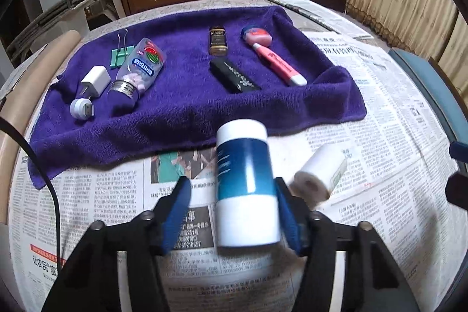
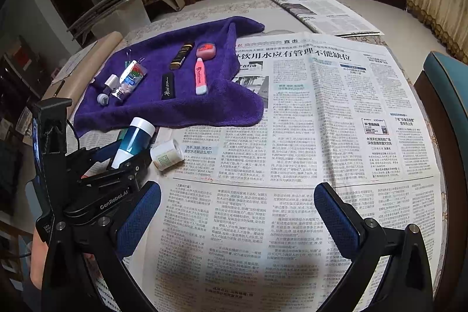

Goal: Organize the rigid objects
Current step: 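Grasp the white-and-blue cylinder with the left tool while the right tool grasps the small white jar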

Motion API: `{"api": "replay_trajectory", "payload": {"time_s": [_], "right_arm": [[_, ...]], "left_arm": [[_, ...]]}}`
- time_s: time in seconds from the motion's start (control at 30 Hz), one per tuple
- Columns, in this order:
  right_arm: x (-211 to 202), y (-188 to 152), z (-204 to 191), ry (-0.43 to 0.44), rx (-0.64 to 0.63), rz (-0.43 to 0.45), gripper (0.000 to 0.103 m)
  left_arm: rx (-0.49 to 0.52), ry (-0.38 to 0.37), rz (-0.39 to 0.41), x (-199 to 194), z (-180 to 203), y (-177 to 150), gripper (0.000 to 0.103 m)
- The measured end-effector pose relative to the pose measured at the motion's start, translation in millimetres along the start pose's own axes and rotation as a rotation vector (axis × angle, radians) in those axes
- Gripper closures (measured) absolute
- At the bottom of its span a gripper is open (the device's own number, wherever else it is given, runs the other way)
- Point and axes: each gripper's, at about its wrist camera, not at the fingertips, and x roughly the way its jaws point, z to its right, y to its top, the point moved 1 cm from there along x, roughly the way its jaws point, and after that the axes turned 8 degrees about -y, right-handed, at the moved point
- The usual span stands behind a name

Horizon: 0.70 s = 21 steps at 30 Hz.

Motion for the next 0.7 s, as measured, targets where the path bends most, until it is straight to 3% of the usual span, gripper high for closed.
{"api": "replay_trajectory", "payload": {"time_s": [0.07, 0.23, 0.47, 0.7], "right_arm": [[1.3, -0.2, -2.1, -0.001, -0.008, -0.006, 0.0], [8.3, -2.5, -10.6, -0.012, -0.036, -0.021, 0.0], [26.0, -5.3, -37.1, -0.046, -0.121, -0.035, 0.0], [40.2, -1.1, -65.5, -0.071, -0.192, 0.028, 0.003]], "left_arm": [[0.005, -0.011, 0.014, -0.5, -1.2, 2.0, 0.068], [-0.024, -0.052, 0.025, -7.2, -15.8, 1.5, 0.069], [-0.049, -0.031, 0.038, -30.5, -48.2, -13.9, 0.069], [-0.101, -0.039, 0.08, -54.3, -75.0, -26.0, 0.069]]}}
